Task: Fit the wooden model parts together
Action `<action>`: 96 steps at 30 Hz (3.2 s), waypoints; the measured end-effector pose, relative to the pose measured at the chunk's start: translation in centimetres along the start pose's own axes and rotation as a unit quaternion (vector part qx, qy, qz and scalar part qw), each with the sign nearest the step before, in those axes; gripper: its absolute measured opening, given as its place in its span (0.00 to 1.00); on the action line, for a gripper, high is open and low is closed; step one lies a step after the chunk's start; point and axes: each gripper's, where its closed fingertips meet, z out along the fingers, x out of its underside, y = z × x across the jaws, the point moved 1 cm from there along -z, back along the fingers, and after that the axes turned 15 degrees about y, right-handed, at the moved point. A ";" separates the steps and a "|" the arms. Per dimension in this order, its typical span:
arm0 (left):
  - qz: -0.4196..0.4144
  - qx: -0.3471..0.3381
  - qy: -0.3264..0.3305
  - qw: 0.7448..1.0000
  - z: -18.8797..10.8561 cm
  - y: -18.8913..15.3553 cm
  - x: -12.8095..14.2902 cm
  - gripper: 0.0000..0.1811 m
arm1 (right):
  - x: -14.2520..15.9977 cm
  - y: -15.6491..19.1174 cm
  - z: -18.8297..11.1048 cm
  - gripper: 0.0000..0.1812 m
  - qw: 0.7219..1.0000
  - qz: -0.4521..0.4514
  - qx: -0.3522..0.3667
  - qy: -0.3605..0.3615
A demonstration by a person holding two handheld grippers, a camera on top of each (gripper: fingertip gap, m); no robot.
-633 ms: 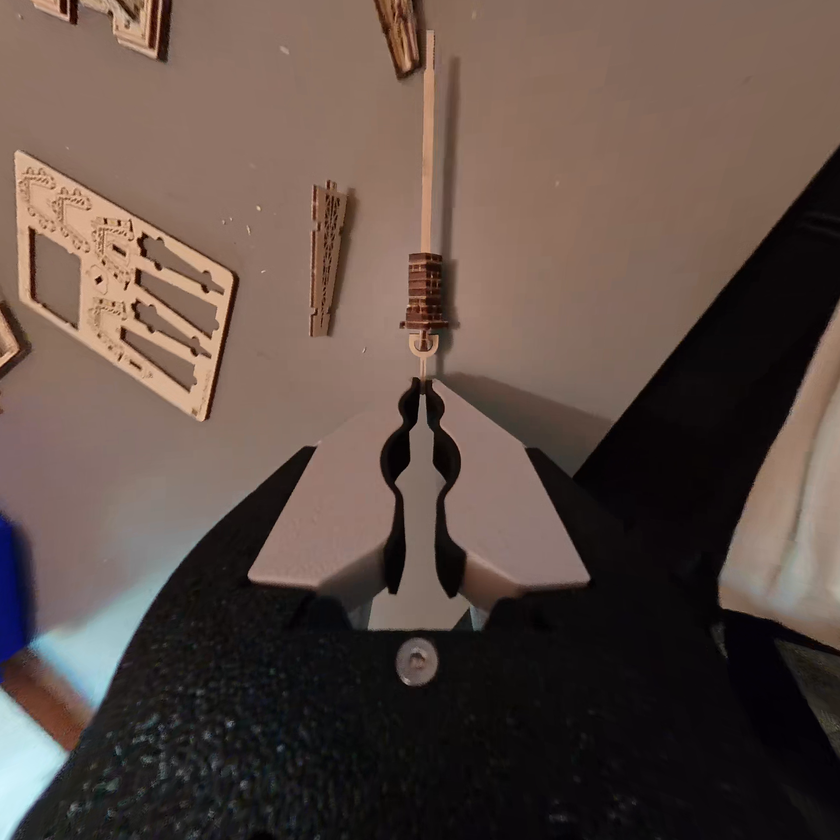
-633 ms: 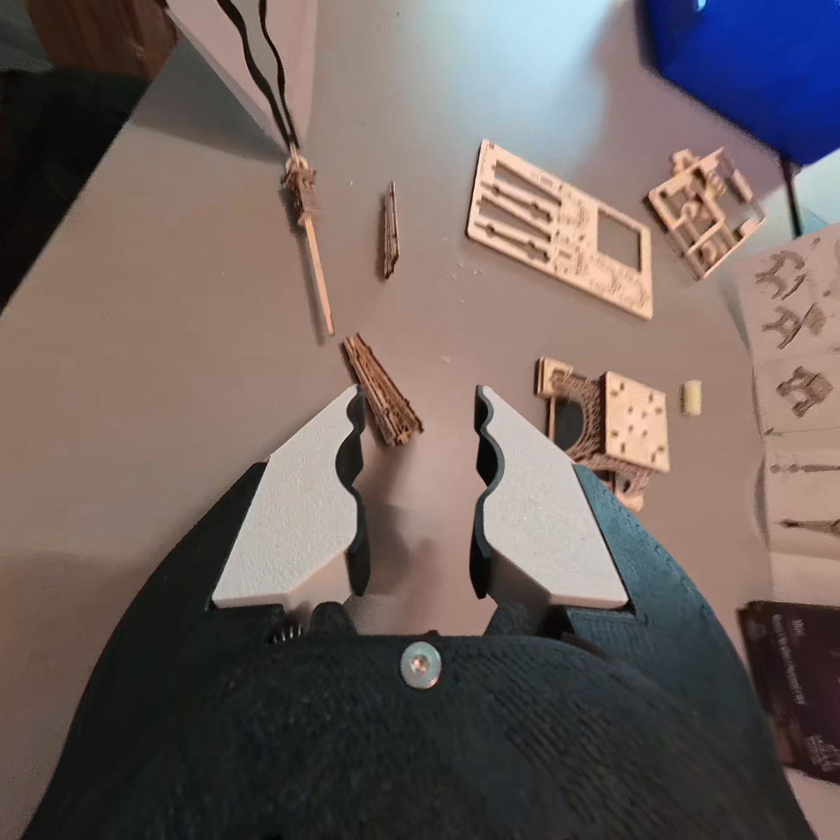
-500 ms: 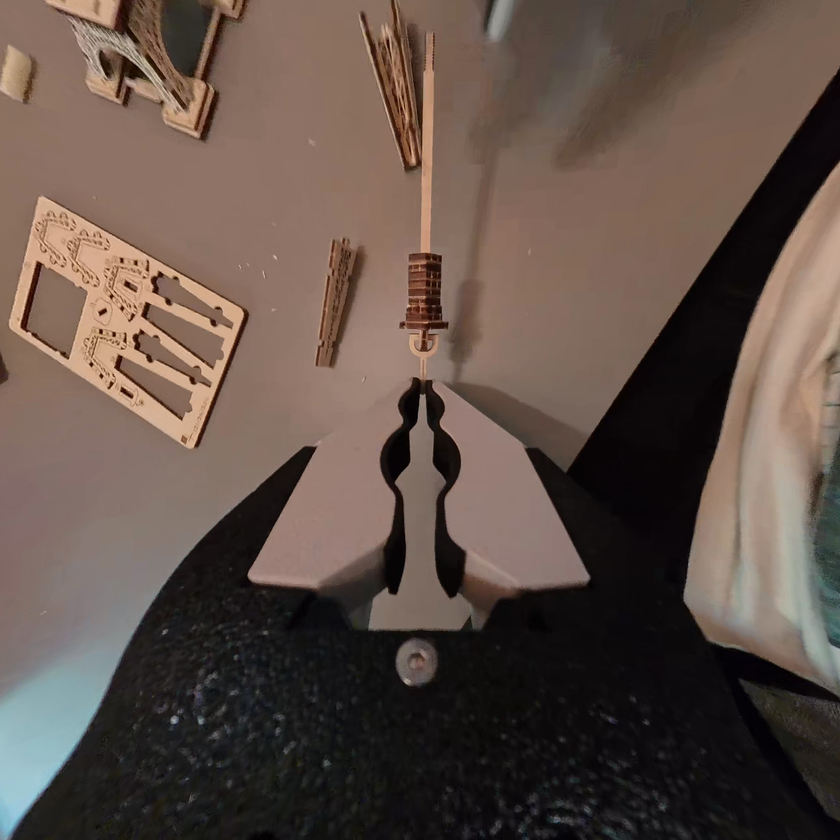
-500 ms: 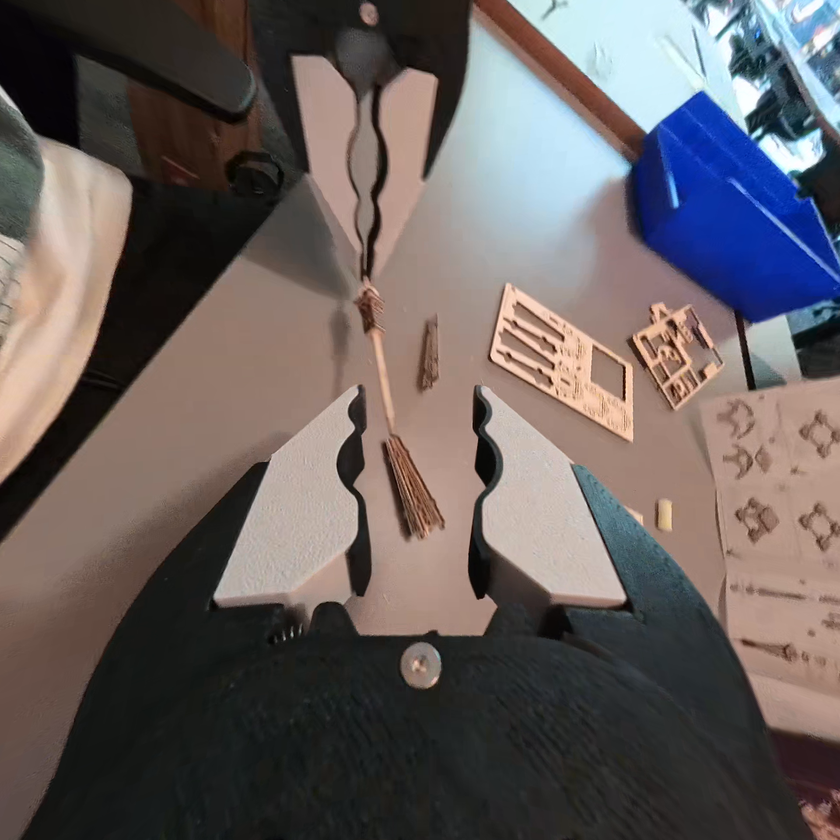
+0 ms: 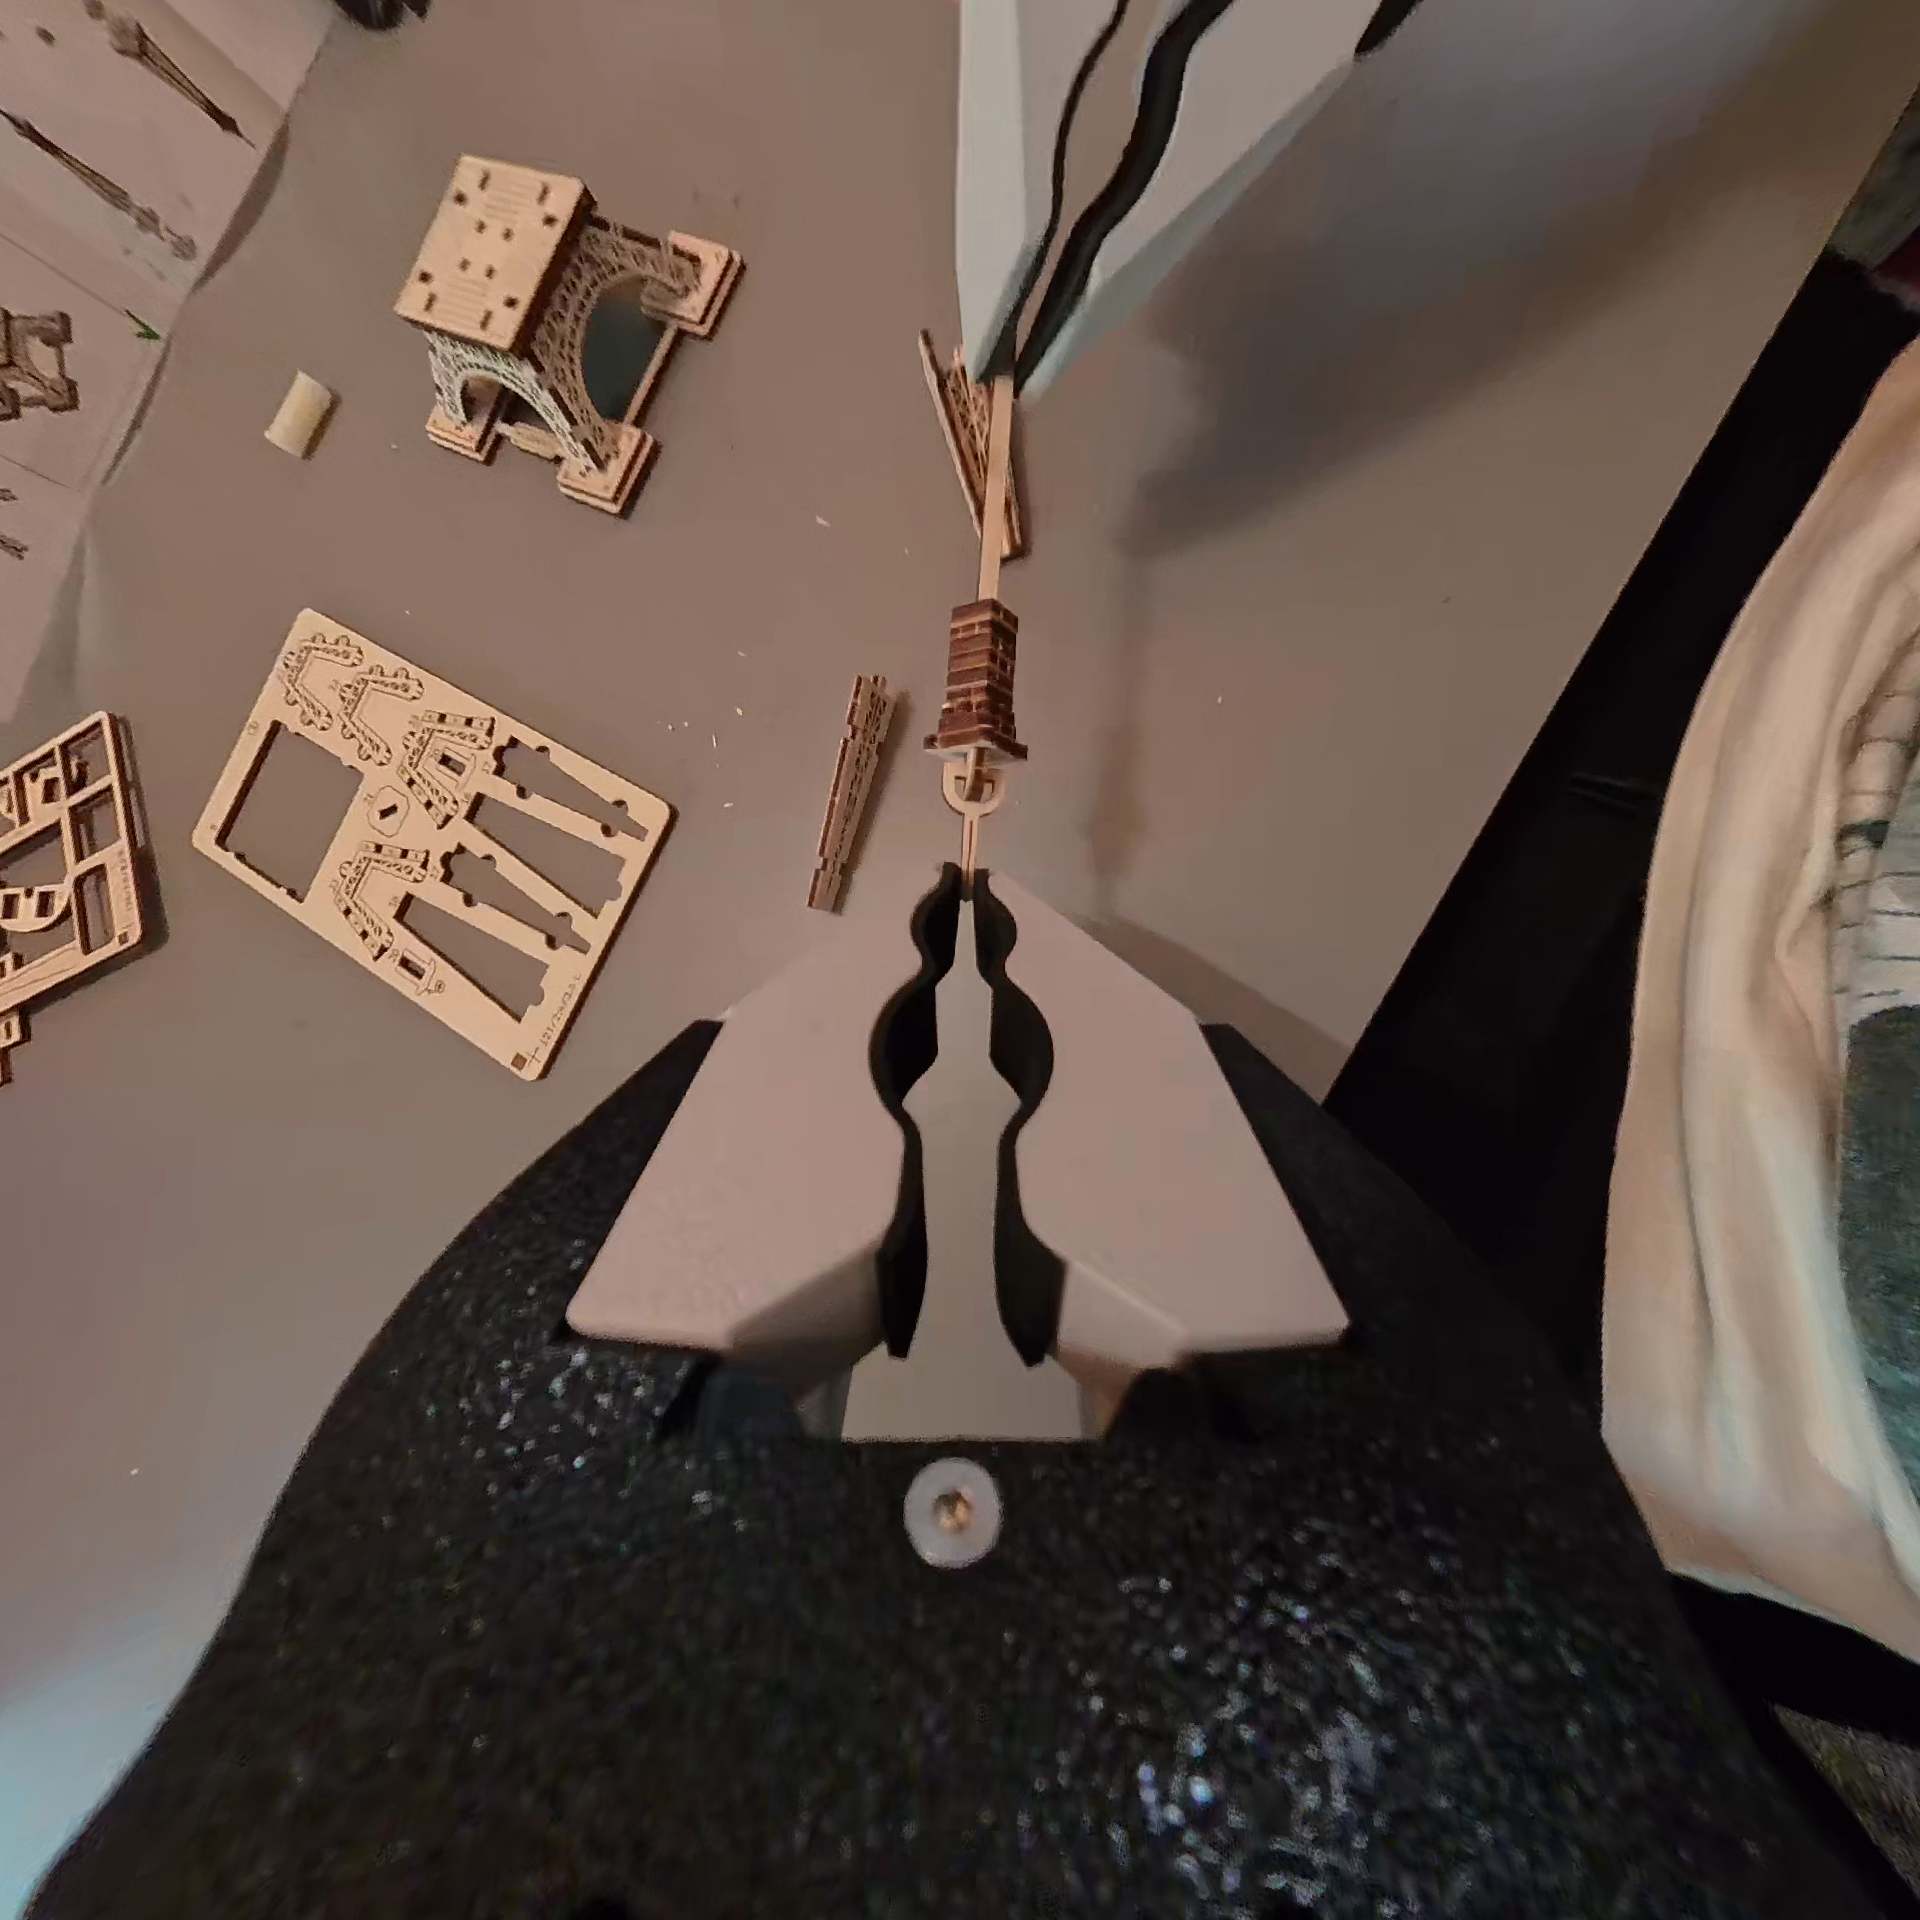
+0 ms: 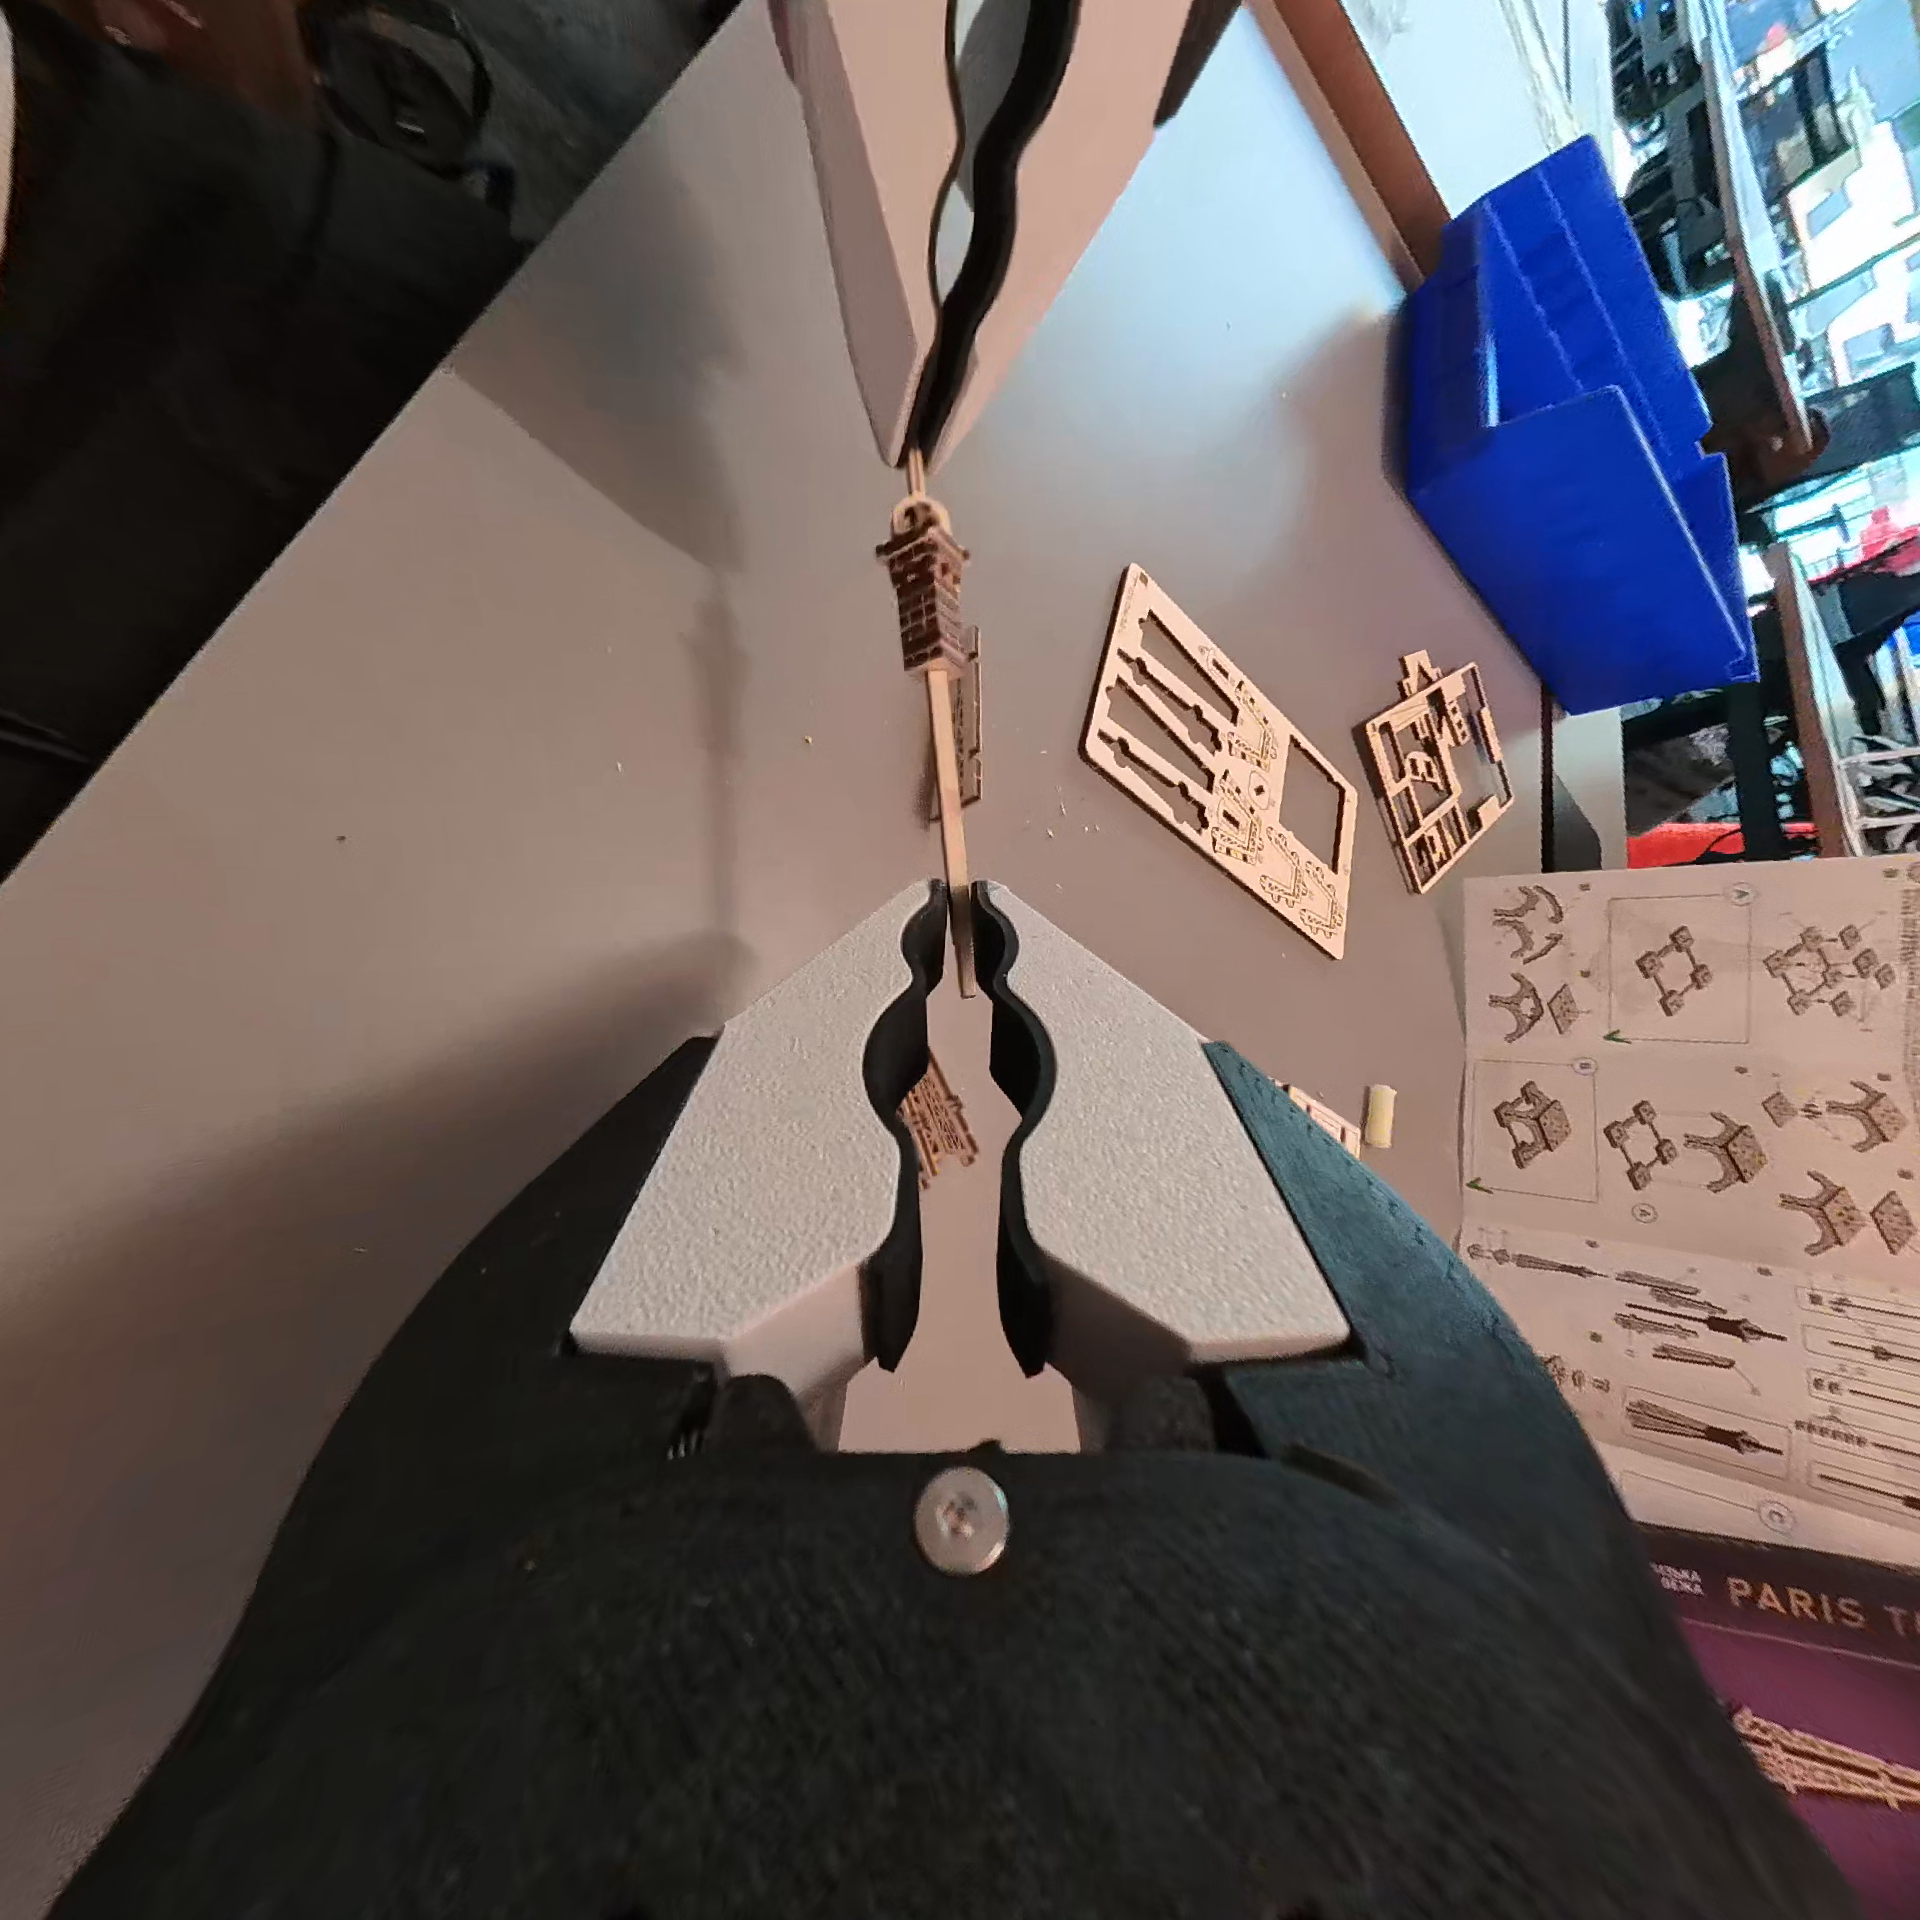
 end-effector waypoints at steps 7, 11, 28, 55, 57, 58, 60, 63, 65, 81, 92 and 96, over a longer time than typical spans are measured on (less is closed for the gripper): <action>-0.018 0.042 -0.164 0.985 -2.0 0.0 -1.8 0.01 | 0.6 -0.1 0.4 0.01 0.999 0.005 0.041 -0.002; -0.034 0.052 -0.230 0.971 -2.7 0.2 -2.4 0.01 | 0.5 -0.4 0.3 0.01 0.997 0.029 0.067 -0.026; -0.043 0.058 -0.272 0.959 -2.4 -0.1 -3.1 0.01 | 0.1 -0.9 -0.4 0.01 0.988 0.009 0.149 -0.031; -0.001 -0.001 -0.211 0.978 0.1 -0.5 0.7 0.01 | 5.6 0.2 2.9 0.15 0.979 0.025 -0.201 0.026; -0.002 0.000 -0.213 0.977 0.0 -0.4 0.9 0.01 | 5.7 0.5 3.1 0.15 0.975 0.020 -0.217 0.036; -0.003 0.001 -0.214 0.977 0.0 -0.3 1.0 0.01 | 5.9 0.6 3.2 0.15 0.974 0.015 -0.221 0.043; -0.005 0.003 -0.214 0.977 0.1 -0.2 1.1 0.01 | 5.9 0.9 3.3 0.14 0.972 0.001 -0.230 0.047; -0.006 0.004 -0.216 0.976 0.3 -0.1 1.1 0.01 | 5.6 0.9 3.6 0.09 0.973 -0.011 -0.227 0.047; -0.008 0.002 -0.219 0.976 0.2 0.0 1.1 0.01 | 5.5 0.9 3.6 0.08 0.974 -0.018 -0.221 0.046; 0.012 -0.080 -0.233 0.969 -5.6 1.4 1.2 0.00 | 1.1 -1.7 1.2 0.08 0.988 0.031 0.002 -0.152; 0.028 -0.086 -0.199 0.976 -6.5 0.8 1.9 0.00 | 0.7 -1.5 0.7 0.08 0.985 0.042 0.007 -0.168; 0.037 -0.082 -0.191 0.977 -6.4 0.5 1.7 0.00 | 0.5 -1.5 0.5 0.08 0.983 0.049 0.001 -0.176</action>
